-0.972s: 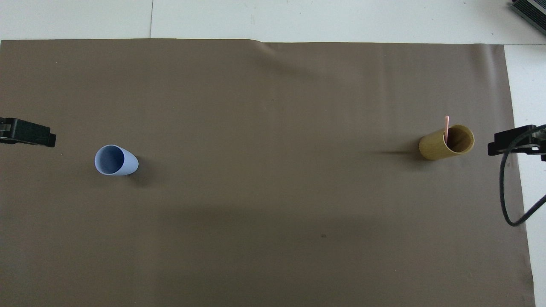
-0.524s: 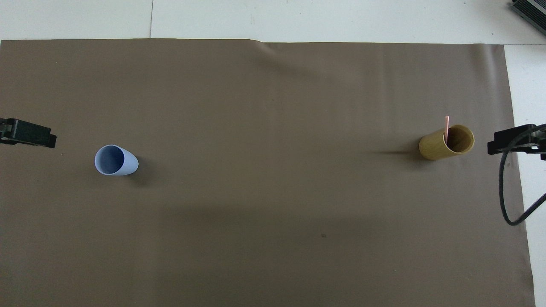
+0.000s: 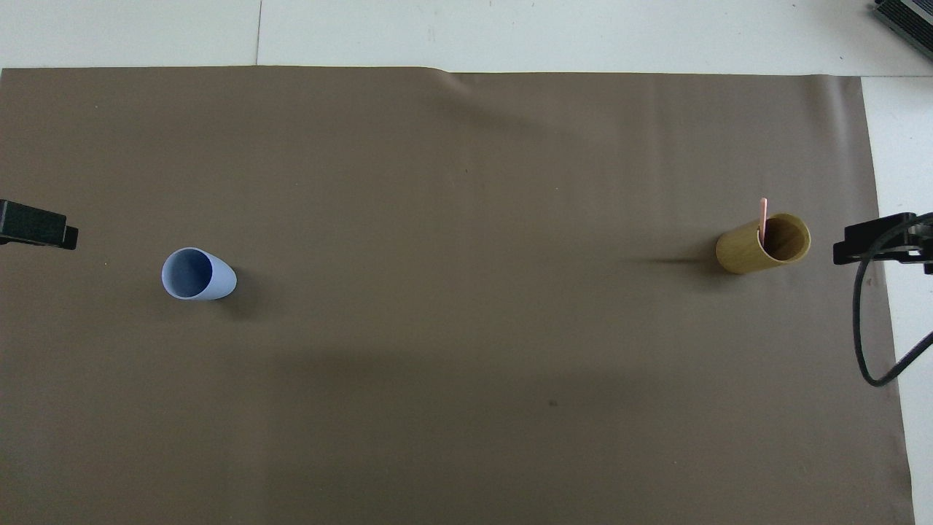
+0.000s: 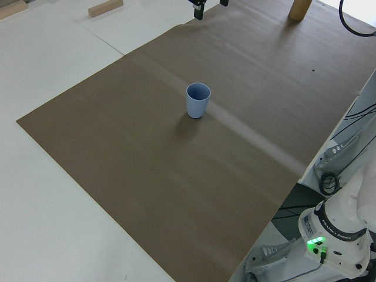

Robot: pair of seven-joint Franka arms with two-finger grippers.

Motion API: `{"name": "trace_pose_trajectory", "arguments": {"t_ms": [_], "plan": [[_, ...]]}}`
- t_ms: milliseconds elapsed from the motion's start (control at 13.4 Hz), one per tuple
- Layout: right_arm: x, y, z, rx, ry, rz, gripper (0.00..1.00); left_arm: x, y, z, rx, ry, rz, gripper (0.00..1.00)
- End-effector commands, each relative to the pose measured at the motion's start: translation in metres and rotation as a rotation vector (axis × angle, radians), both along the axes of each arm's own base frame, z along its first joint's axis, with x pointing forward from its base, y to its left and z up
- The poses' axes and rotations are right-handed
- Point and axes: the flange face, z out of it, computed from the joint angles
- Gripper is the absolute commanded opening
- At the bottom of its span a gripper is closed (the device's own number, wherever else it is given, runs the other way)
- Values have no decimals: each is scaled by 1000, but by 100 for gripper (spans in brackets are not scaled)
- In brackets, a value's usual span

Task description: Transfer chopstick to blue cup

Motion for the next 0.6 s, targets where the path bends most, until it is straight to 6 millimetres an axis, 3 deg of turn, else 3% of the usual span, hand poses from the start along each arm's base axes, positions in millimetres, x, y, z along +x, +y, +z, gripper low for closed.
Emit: {"name": "trace_pose_trajectory", "arguments": {"t_ms": [0, 150, 299, 524], "plan": [[-8, -2, 0, 3, -13, -1, 100, 6, 3, -21, -16, -42, -4, 100], [-8, -2, 0, 3, -11, -1, 100, 12, 6, -52, -16, -31, 7, 100], [-8, -2, 0, 3, -13, -1, 100, 14, 6, -101, -15, -16, 9, 100], [-8, -2, 0, 3, -10, -1, 100, 6, 7, -154, -13, 17, 7, 100]]}}
